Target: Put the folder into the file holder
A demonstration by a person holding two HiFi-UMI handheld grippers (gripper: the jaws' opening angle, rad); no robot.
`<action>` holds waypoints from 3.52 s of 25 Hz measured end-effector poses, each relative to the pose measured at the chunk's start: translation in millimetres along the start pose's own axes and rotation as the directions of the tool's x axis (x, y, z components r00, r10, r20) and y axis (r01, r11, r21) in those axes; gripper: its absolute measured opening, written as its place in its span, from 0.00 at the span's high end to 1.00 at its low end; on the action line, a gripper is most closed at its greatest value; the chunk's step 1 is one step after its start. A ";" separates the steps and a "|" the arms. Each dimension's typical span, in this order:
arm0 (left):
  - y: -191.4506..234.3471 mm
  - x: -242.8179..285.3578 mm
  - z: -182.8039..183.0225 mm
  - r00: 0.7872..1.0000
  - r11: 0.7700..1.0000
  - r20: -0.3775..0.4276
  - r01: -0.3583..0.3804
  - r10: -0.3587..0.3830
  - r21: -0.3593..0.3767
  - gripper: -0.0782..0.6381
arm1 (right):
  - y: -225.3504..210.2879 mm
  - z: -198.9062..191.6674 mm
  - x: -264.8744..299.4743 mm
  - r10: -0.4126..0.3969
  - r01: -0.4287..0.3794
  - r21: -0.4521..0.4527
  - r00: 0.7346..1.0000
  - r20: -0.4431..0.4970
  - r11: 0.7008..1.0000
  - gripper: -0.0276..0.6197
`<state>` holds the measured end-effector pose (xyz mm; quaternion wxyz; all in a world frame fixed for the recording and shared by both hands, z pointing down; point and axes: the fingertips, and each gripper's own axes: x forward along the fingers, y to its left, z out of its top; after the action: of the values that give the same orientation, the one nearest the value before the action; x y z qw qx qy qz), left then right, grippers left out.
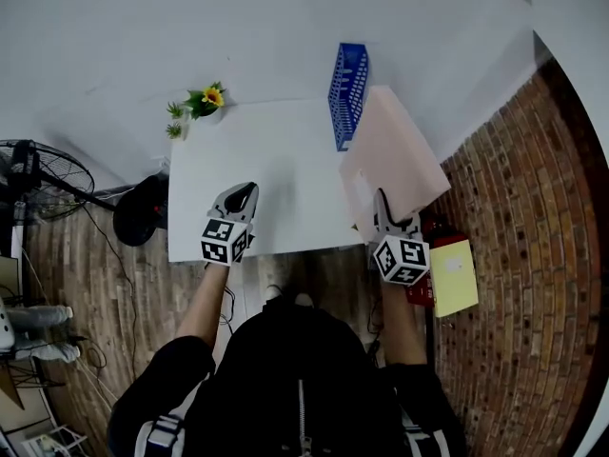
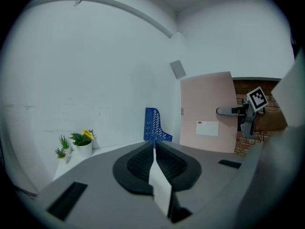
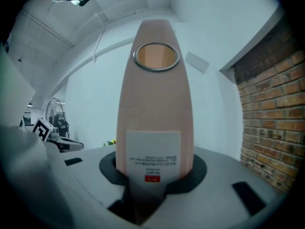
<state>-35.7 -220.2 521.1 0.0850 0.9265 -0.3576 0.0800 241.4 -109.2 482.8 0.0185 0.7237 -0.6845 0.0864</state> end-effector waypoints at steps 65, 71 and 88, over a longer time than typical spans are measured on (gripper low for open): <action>156.5 127.4 -17.3 0.968 0.977 -0.158 -0.205 0.193 -0.063 0.84 | -93.3 51.1 290.6 -0.078 0.079 -0.003 0.986 0.148 0.997 0.71; 162.8 121.6 -28.1 0.957 0.969 -0.191 -0.236 0.220 -0.066 0.84 | -91.5 46.8 306.1 -0.069 0.074 -0.021 0.980 0.188 0.997 0.71; 167.7 115.2 -48.7 0.934 0.956 -0.254 -0.281 0.252 -0.084 0.84 | -94.8 6.3 333.3 -0.100 0.107 -0.027 0.978 0.181 0.994 0.71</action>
<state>-69.1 -407.0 609.3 0.1712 0.8462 -0.4711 0.1811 352.3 -433.3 535.4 -0.0253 0.7627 -0.6462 0.0072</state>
